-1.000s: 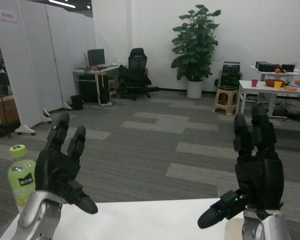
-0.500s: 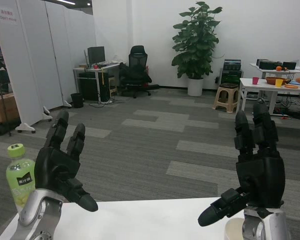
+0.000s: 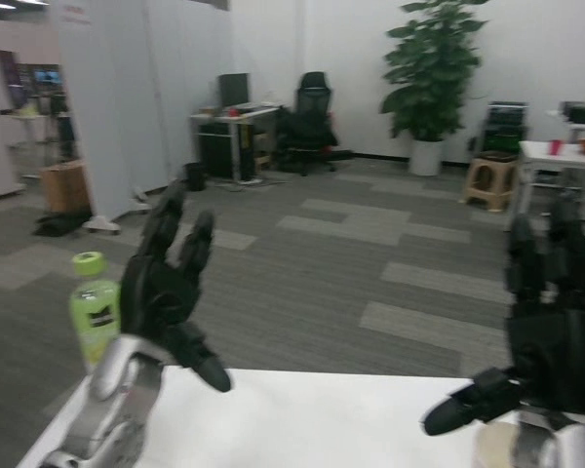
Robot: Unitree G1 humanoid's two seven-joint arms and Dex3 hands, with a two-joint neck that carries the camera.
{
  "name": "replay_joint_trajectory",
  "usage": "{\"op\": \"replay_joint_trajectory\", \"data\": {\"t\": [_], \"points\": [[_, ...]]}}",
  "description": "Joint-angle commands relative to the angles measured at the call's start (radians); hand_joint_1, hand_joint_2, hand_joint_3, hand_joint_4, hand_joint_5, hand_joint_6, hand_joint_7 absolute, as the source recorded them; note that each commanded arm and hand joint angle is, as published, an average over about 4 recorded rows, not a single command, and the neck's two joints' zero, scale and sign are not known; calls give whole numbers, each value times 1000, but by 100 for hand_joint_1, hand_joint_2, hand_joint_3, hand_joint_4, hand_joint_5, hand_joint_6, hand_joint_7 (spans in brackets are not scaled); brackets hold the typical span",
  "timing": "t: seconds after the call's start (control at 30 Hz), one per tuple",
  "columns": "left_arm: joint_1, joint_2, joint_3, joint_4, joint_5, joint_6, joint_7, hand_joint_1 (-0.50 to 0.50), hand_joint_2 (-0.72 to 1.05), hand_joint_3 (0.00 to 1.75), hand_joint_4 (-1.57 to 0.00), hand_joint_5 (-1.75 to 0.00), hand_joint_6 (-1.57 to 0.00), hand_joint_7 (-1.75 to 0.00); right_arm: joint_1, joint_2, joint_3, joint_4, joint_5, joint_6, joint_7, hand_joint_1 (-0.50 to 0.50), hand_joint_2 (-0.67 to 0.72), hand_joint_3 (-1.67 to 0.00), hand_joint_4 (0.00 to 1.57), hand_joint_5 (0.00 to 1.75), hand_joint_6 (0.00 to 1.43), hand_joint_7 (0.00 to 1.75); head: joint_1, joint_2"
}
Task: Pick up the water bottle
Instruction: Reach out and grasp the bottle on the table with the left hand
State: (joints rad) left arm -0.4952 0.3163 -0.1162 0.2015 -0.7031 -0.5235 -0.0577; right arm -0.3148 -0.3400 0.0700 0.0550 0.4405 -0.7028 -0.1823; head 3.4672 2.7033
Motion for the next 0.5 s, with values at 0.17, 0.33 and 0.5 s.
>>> {"op": "replay_joint_trajectory", "data": {"t": [0.17, 0.33, 0.5], "points": [[50, -7, 124, -176, 90, 55, 30, -48, -72, 9, 0, 0, 0, 0, -13, -3, 13, 47, 23, -14, 2, -46, 72, 0, 0, 0, 0, 0, 120, 10], [73, -12, 210, -228, 130, 64, 47, -49, -72, 9, 0, 0, 0, 0, -15, -7, 16, 61, 30, -17, 3, -46, 72, 0, 0, 0, 0, 0, 175, 18], [106, -32, 372, -296, 224, 86, 67, -48, -72, 9, 0, 0, 0, 0, -17, -8, 16, 68, 39, -20, 3, -46, 72, 0, 0, 0, 0, 0, 232, 30]]}}
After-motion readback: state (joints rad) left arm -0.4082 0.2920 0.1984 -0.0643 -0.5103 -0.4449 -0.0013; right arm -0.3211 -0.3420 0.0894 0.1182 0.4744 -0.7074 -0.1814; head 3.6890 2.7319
